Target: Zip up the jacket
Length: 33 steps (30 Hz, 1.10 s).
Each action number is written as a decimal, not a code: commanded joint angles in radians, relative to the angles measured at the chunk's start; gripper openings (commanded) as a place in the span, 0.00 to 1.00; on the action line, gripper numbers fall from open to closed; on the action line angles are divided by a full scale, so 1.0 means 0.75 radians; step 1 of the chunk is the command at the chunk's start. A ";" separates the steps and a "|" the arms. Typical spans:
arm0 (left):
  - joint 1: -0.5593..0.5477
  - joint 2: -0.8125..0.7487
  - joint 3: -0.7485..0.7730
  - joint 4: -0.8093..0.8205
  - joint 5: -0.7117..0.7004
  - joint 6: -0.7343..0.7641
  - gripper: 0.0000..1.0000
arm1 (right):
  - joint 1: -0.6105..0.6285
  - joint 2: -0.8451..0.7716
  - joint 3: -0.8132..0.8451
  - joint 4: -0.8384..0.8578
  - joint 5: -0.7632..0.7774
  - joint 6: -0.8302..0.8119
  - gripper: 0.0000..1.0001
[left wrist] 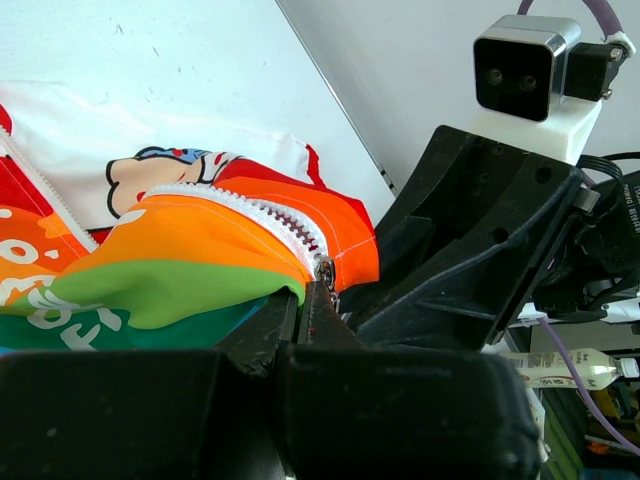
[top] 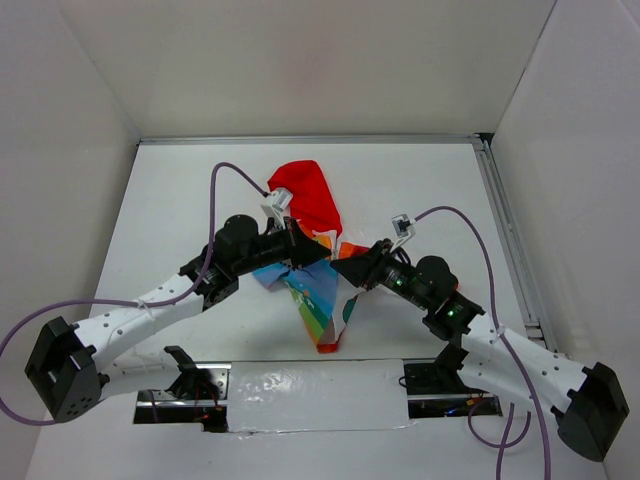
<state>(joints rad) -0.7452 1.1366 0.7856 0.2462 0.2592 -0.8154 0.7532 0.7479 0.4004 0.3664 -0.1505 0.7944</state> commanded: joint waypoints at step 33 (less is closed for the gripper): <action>-0.009 0.070 0.020 -0.046 -0.094 0.050 0.00 | 0.006 0.210 0.487 -0.669 -0.059 0.364 0.07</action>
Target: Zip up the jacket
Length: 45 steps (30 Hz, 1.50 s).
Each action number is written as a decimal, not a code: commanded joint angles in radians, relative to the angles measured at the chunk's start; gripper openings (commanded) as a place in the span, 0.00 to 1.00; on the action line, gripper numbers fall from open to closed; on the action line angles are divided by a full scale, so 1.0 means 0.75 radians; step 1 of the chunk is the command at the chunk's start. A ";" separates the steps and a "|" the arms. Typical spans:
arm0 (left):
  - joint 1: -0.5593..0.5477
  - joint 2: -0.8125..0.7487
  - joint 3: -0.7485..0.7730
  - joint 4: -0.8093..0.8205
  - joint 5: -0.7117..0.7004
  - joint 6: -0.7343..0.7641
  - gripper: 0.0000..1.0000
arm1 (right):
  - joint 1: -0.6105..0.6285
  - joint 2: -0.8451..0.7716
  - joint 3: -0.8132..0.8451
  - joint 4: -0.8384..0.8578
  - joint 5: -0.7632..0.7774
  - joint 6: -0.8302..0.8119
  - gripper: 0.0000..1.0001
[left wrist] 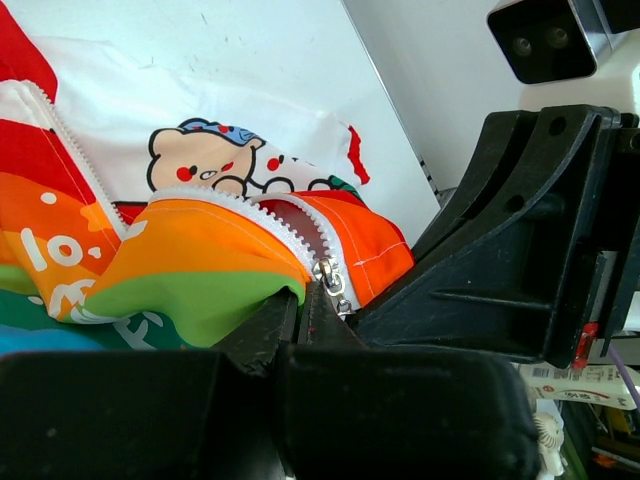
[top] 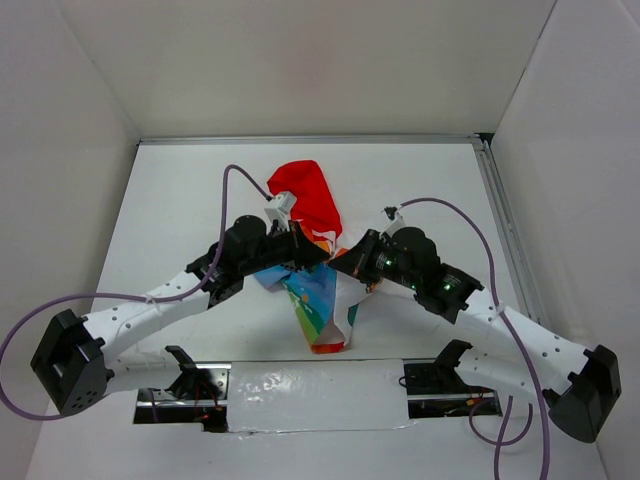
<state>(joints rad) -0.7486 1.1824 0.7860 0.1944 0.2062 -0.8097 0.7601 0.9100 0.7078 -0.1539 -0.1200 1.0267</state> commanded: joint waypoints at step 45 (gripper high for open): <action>-0.053 -0.079 -0.222 0.318 0.124 0.241 0.00 | -0.431 0.065 -0.171 0.318 -0.629 0.672 0.23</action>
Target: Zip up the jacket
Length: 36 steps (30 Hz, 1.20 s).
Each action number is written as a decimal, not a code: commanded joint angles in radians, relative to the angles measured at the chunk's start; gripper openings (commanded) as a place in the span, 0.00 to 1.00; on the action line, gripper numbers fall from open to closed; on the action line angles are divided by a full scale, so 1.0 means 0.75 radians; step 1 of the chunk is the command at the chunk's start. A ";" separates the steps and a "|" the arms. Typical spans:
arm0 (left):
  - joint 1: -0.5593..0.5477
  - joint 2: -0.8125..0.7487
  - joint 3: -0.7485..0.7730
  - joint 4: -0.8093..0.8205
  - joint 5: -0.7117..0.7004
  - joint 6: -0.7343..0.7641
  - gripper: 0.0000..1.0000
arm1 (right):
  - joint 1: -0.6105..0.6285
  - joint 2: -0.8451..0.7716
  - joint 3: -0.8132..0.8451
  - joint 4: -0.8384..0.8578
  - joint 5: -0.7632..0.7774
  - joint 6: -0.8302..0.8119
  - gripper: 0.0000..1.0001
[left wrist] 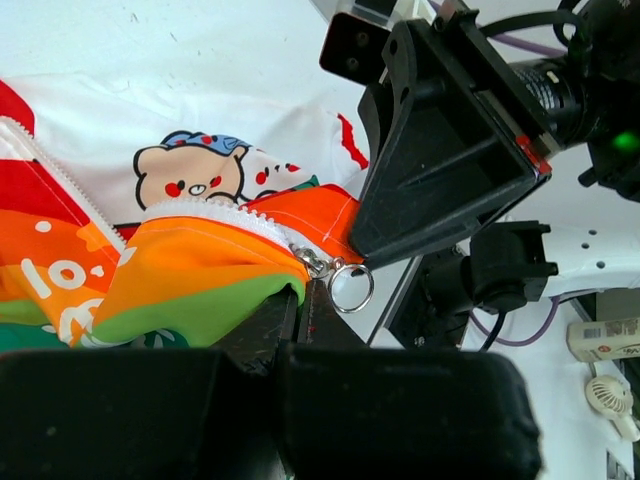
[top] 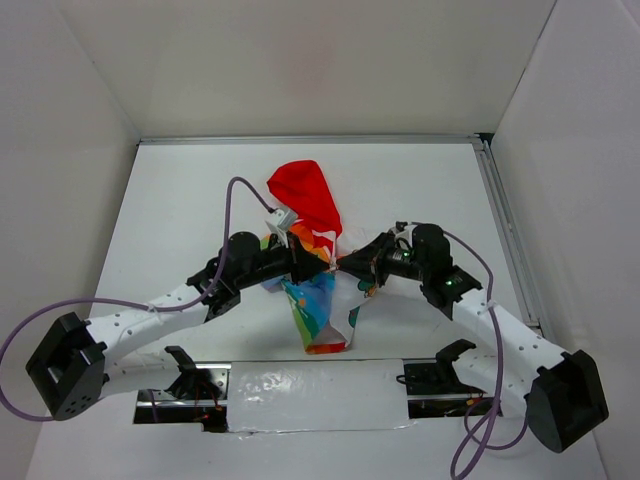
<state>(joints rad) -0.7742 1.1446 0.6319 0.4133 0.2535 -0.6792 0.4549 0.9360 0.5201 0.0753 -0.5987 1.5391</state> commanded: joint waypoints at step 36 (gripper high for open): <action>-0.031 -0.064 0.106 0.003 -0.086 -0.023 0.00 | 0.553 -0.162 0.178 -0.287 0.929 -0.714 0.98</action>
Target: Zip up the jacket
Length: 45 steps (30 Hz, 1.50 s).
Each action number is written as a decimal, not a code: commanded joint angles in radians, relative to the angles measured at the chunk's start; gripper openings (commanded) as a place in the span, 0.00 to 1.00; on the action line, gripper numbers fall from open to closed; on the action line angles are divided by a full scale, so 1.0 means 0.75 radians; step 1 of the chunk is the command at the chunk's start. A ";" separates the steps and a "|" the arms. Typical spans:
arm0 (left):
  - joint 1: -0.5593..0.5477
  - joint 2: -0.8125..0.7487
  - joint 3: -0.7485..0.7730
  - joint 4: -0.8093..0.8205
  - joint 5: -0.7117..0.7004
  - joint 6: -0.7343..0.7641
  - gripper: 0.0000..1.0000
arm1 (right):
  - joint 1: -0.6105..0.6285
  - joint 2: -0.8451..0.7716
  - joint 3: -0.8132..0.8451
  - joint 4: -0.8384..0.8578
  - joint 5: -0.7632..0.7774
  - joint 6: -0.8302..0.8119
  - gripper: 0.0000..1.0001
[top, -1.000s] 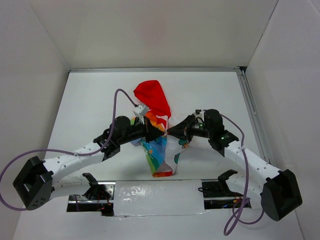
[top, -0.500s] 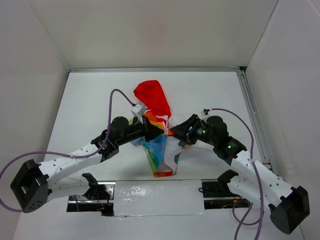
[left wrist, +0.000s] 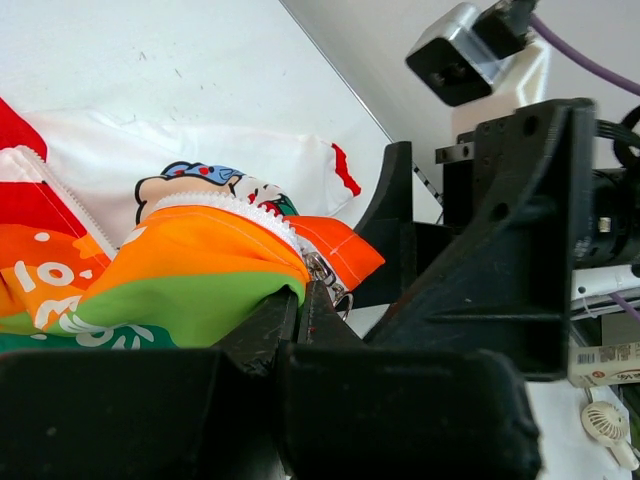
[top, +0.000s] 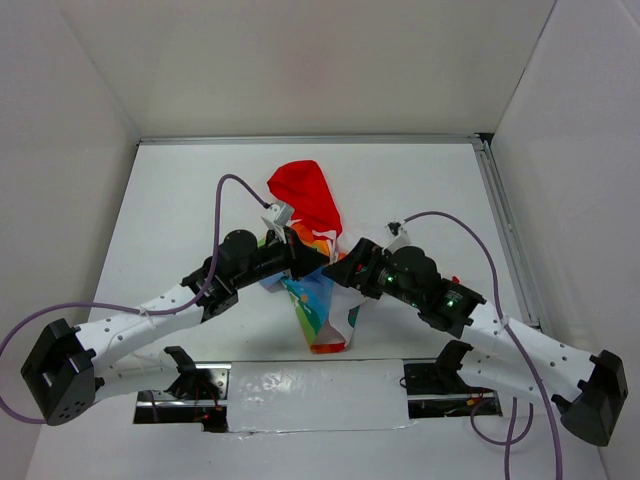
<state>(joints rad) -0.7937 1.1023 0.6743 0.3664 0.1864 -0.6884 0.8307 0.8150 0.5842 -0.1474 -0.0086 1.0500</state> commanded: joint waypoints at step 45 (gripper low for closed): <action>-0.005 -0.024 0.040 0.041 -0.001 -0.027 0.00 | 0.109 -0.001 0.141 0.188 0.136 0.007 0.00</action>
<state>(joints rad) -0.7937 1.1019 0.6743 0.3592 0.1791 -0.6907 0.9058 0.8394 0.6632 -0.1066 0.0830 1.0317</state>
